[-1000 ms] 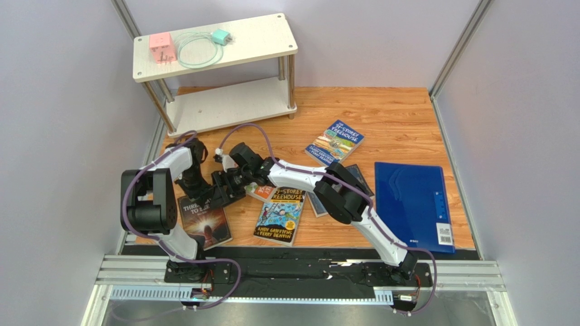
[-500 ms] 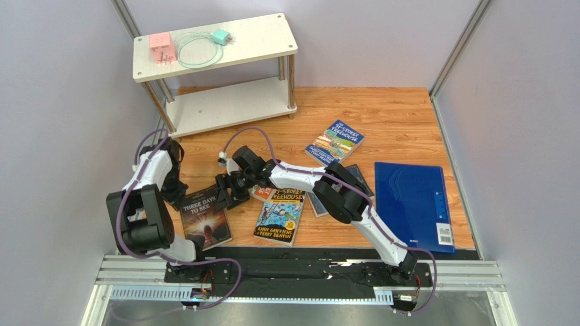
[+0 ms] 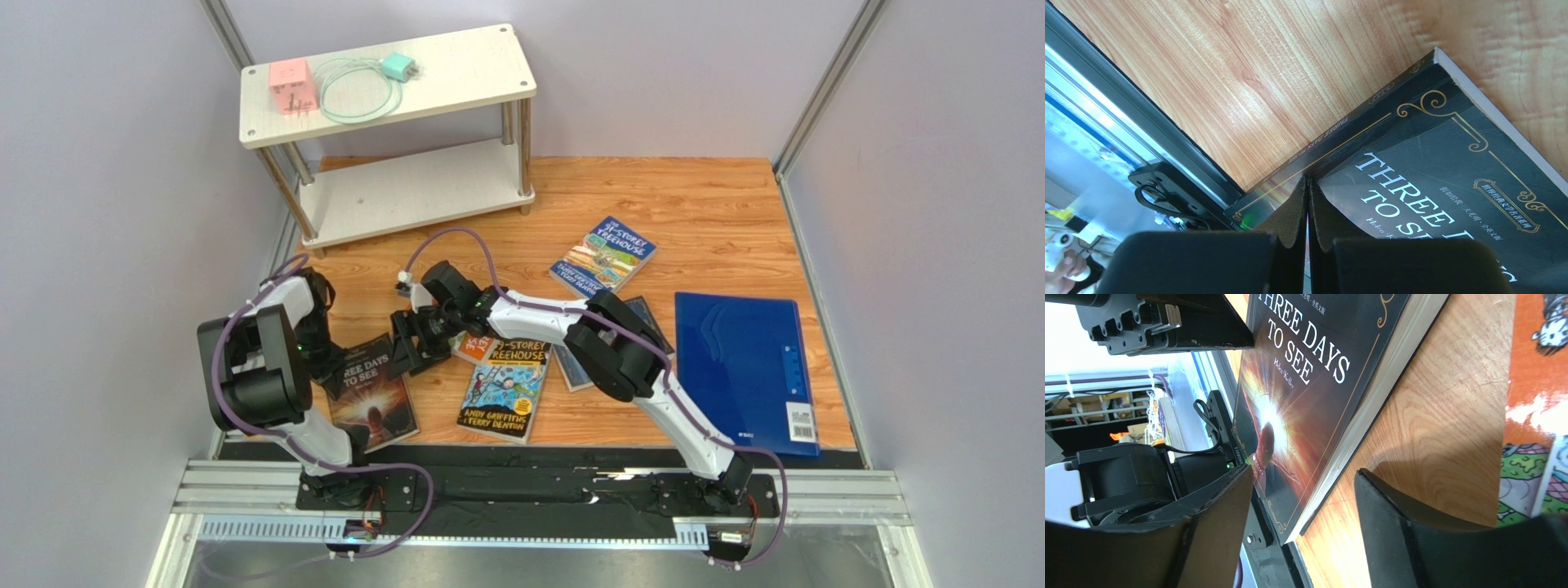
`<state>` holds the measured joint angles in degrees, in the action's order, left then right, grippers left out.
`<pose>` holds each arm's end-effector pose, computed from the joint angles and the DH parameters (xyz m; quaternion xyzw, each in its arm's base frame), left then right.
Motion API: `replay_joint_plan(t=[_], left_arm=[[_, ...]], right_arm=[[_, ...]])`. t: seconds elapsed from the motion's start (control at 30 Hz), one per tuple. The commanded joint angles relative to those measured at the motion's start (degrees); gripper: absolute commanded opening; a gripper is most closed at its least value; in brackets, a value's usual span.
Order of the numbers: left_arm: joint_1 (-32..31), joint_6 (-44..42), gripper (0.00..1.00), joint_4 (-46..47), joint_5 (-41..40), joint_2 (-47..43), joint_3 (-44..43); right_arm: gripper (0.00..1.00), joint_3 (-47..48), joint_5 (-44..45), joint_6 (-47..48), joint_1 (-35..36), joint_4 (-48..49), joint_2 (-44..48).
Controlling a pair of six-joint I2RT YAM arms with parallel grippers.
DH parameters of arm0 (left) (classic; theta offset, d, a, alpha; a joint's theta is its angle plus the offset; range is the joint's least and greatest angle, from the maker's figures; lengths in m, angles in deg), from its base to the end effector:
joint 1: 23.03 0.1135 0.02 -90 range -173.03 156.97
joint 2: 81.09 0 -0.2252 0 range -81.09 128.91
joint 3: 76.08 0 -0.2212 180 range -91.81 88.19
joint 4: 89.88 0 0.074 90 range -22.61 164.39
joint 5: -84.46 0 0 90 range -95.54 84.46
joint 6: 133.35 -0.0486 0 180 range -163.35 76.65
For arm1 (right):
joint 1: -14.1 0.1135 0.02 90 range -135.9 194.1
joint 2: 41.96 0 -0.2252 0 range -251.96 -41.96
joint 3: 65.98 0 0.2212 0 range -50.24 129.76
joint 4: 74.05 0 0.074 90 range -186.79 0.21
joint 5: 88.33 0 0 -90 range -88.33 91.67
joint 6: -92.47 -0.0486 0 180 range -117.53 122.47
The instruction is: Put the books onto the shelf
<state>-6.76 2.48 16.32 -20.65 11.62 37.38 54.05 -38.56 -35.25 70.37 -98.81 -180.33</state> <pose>0.1963 0.0705 0.1218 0.4996 -0.8520 -0.1486 0.0499 0.2401 0.4161 0.1176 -0.2739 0.8281 0.4885 0.0241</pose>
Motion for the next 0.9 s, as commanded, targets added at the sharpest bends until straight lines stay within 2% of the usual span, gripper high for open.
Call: replay_joint_plan(t=[0.0, 0.03, 0.17, 0.6, 0.77, 0.87], left_arm=[[0.25, 0.06, 0.00, 5.86, 4.73, 3.09, 1.67], [0.25, 0.06, 0.00, 5.86, 5.61, 3.36, 1.50], [0.25, -1.17, 0.00, 7.96, 10.01, 4.06, 1.85], [-5.02, -2.32, 0.00, 10.43, 13.53, 5.47, 1.41], [-6.87, -4.42, 0.00, 12.36, 15.99, 5.12, 0.97], [-6.78, -5.13, 0.00, 11.75, 13.99, 4.50, 0.80]], right_arm=[[0.65, 2.23, -1.43, -2.01, -0.46, 1.98, -1.12], [0.61, 2.67, -1.69, -2.36, -0.46, 1.81, -1.38], [0.56, 7.14, -3.37, -3.51, -0.02, 1.02, -3.48], [0.56, 14.88, -3.89, -3.16, 2.53, -2.14, -5.25], [0.56, 12.96, -4.07, -2.46, 2.44, -1.62, -4.37], [0.56, 12.69, -1.88, 0.44, 2.44, -6.18, -4.54]])
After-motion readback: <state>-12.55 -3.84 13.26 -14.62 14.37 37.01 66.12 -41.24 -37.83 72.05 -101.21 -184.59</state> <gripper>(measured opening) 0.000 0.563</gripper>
